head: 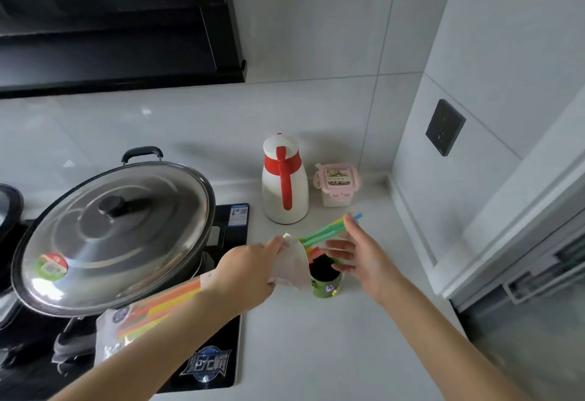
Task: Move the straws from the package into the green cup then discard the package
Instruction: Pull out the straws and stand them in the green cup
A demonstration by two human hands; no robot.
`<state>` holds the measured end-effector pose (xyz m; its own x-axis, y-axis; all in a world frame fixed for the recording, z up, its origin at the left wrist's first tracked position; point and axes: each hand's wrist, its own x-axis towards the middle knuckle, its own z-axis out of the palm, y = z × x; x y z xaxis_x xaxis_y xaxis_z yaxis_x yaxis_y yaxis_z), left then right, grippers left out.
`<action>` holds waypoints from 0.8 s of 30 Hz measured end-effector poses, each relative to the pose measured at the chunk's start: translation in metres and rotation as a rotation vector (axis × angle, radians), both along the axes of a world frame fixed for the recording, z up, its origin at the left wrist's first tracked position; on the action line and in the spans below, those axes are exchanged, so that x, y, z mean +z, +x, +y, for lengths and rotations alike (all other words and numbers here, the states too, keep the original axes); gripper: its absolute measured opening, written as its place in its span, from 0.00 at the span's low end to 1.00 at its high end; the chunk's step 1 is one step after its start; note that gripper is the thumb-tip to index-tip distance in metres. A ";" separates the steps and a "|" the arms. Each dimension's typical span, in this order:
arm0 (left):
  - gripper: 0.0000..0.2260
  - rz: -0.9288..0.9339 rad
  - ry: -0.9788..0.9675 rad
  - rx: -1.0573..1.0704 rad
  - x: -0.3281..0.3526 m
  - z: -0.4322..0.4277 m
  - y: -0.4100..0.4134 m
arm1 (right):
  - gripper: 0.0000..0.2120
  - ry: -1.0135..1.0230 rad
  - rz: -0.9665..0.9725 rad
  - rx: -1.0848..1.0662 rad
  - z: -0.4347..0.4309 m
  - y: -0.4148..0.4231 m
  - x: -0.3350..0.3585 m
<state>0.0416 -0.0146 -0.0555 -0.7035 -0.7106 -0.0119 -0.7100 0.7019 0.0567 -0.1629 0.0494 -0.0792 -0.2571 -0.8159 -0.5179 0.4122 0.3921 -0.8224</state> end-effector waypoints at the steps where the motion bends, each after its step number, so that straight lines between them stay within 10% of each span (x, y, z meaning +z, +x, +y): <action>1: 0.28 -0.003 -0.002 0.000 -0.002 0.002 -0.001 | 0.30 0.004 -0.028 0.053 0.000 0.008 0.000; 6: 0.28 -0.004 0.008 0.025 -0.009 0.017 -0.009 | 0.15 -0.036 -0.117 0.025 -0.004 0.038 0.005; 14: 0.27 -0.018 0.051 0.079 -0.004 0.031 0.014 | 0.21 -0.212 -0.649 -0.406 -0.014 0.008 0.009; 24: 0.25 0.103 0.091 0.094 -0.009 0.044 0.004 | 0.16 -0.250 -0.518 -0.444 -0.027 -0.021 0.018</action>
